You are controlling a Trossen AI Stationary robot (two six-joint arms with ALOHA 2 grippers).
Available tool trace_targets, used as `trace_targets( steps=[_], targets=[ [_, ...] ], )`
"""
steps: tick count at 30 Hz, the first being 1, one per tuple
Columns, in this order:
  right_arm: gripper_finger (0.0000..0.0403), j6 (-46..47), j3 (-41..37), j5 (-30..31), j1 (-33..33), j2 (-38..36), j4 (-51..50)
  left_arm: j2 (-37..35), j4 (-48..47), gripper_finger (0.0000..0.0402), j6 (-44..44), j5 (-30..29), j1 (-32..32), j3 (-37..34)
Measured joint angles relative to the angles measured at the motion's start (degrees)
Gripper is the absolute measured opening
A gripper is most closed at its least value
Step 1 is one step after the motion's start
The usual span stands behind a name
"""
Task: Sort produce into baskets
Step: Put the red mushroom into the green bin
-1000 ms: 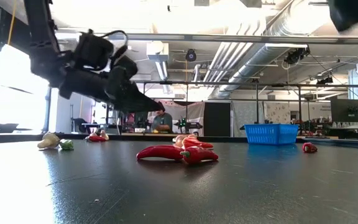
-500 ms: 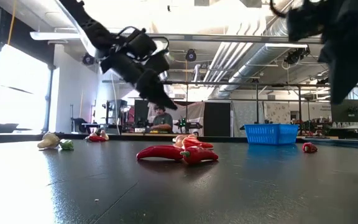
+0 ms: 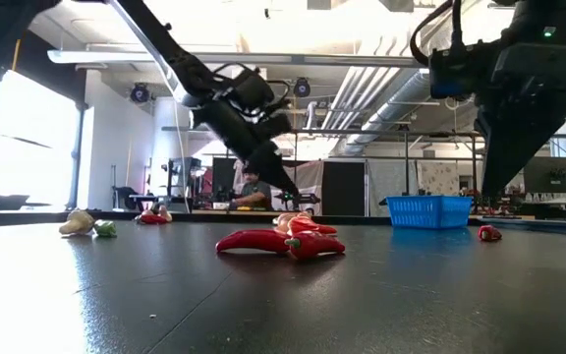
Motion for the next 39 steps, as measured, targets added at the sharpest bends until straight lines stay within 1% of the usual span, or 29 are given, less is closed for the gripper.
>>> trace_targets(
  steps=[2,5,9,14,19,29,39],
  targets=[
    [0.0,0.0,0.0,0.0,0.01,0.0,0.55,1.39,-0.18,0.0134,0.02,-1.3,0.0,1.54],
    [0.0,0.04,0.0,-0.02,0.03,0.0,1.01,3.1,-0.48,0.0155,0.02,-1.35,0.37,3.33],
    [0.0,0.0,0.0,0.27,0.03,0.0,1.18,5.51,-0.59,0.0168,-0.06,-1.49,1.29,5.37],
    [0.0,0.08,0.02,0.31,0.03,0.0,1.4,7.45,-0.65,0.017,-0.63,-1.0,2.72,6.92],
    [0.0,0.02,0.02,0.45,-0.34,0.0,1.55,9.59,-0.72,0.017,-0.54,3.56,3.54,7.38],
    [0.0,-0.02,0.02,0.36,-2.62,0.0,1.62,9.54,-0.37,0.017,-0.61,3.75,4.07,7.43],
    [0.0,0.14,0.02,0.04,-2.7,0.0,1.73,9.87,-1.81,0.017,-1.09,3.64,4.09,9.22]
  ],
)
